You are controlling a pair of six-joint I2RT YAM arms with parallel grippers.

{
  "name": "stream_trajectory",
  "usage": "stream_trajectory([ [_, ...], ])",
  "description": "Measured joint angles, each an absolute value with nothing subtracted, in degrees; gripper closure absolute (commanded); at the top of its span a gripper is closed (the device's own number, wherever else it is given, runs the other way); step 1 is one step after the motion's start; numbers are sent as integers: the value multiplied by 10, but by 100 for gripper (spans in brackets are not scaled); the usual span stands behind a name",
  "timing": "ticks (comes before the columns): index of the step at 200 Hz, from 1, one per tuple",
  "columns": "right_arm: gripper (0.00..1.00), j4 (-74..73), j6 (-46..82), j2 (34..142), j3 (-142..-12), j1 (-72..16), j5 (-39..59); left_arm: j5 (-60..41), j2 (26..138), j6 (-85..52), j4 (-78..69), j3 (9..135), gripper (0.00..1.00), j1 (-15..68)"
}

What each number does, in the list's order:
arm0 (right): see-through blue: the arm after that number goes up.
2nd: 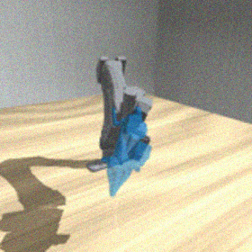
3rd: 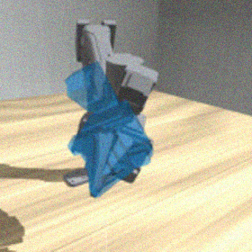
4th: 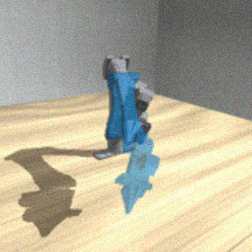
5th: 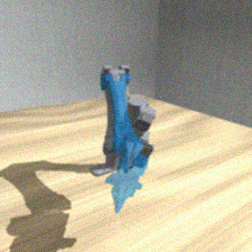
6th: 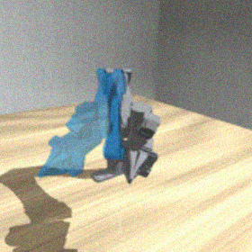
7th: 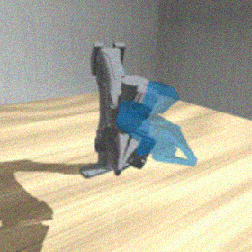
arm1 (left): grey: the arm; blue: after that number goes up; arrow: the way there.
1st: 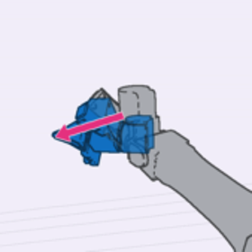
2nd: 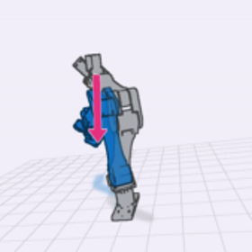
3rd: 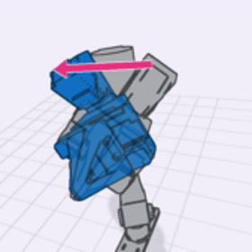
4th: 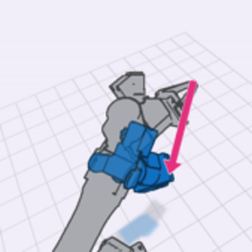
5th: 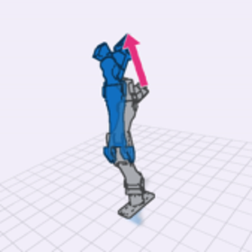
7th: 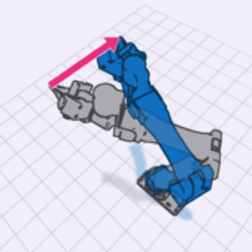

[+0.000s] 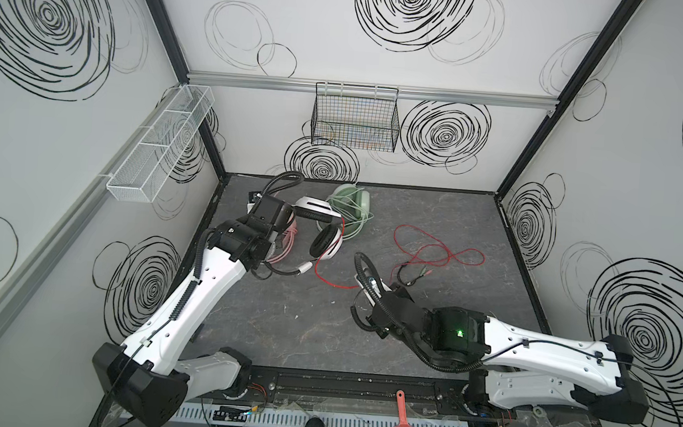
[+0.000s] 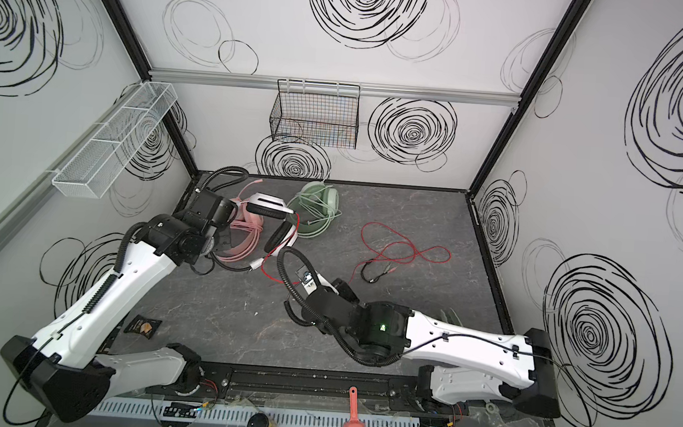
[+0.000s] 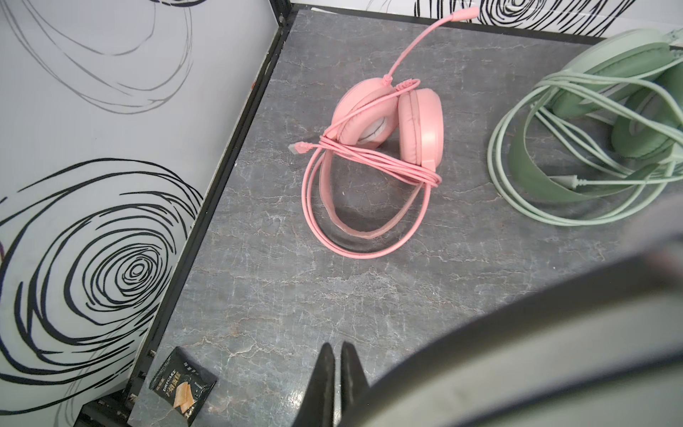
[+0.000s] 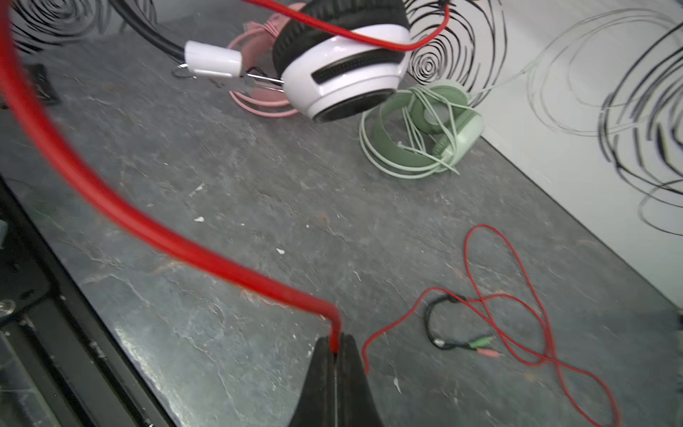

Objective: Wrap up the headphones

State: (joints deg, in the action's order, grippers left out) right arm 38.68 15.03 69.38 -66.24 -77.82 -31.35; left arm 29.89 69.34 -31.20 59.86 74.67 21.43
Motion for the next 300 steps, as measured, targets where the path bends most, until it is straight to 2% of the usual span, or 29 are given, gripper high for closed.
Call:
stream_trajectory([
  [30, 100, 463, 143, 737, -795, -787, -399, 286, 689, -297, 587, 735, 100, 246],
  [62, 100, 499, 96, 760, -861, -771, -455, 233, 661, -265, 569, 691, 100, 285],
  [113, 100, 507, 10, 792, -878, -695, -463, 144, 616, -209, 565, 674, 100, 367],
  [153, 100, 504, -34, 802, -915, -674, -450, 141, 625, -203, 565, 674, 100, 433],
  [199, 100, 475, -64, 822, -939, -629, -387, 120, 634, -201, 560, 670, 100, 462],
  [300, 100, 379, -60, 821, -860, -542, -189, -87, 609, -215, 512, 670, 100, 468],
])
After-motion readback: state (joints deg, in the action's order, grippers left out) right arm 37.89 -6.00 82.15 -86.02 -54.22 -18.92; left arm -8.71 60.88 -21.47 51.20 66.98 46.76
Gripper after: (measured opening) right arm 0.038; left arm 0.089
